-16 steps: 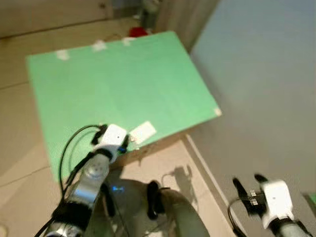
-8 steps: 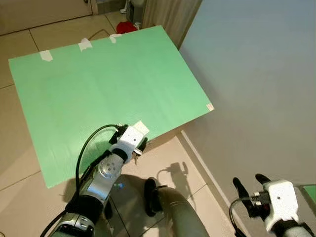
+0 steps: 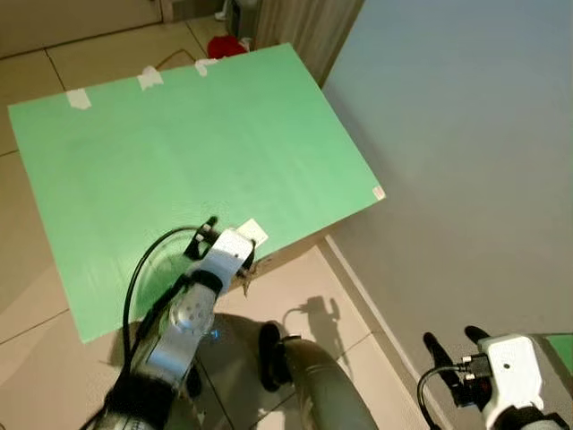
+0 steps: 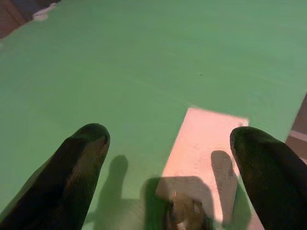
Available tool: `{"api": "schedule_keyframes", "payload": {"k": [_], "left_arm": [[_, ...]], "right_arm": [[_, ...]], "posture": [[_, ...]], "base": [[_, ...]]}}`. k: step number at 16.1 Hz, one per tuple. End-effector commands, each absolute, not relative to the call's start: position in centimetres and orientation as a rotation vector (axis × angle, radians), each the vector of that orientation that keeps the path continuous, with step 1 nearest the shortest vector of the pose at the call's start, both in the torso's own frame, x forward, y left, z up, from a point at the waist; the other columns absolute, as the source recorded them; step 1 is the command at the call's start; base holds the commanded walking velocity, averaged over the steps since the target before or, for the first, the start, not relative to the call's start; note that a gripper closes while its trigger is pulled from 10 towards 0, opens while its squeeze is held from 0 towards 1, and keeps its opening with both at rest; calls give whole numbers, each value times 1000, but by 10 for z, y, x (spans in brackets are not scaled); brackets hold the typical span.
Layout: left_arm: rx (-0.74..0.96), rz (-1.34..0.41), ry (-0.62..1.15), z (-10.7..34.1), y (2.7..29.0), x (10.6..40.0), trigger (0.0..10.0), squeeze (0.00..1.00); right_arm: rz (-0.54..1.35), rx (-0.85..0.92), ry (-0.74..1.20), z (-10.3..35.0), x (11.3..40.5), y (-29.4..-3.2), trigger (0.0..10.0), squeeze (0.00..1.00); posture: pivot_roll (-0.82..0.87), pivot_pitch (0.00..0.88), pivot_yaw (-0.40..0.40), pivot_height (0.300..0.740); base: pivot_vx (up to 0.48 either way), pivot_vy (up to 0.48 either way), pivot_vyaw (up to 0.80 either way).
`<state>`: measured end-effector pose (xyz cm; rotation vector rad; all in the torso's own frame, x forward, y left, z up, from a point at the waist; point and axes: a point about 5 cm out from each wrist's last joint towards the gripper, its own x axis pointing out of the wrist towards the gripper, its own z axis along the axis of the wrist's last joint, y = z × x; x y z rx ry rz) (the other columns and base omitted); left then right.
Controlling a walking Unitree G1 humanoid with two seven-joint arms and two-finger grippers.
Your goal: Hang keys on a hook
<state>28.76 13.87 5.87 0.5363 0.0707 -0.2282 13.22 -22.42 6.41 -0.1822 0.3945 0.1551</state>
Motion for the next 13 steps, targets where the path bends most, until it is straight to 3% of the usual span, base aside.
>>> {"api": "schedule_keyframes", "payload": {"k": [1,7,13], "left_arm": [[524,-237,121,45,131,276,10000,0],[534,-193,208,28,137,273,10000,0],[528,-238,237,20,124,271,10000,0]], "right_arm": [[143,-183,445,58,126,-229,10000,0],[158,-187,464,58,123,-230,10000,0],[151,-195,476,59,120,-233,10000,0]], "posture": [[-297,376,-281,736],[-309,397,-301,736],[-321,402,-304,736]], "base": [[0,0,0],[0,0,0],[0,0,0]]}}
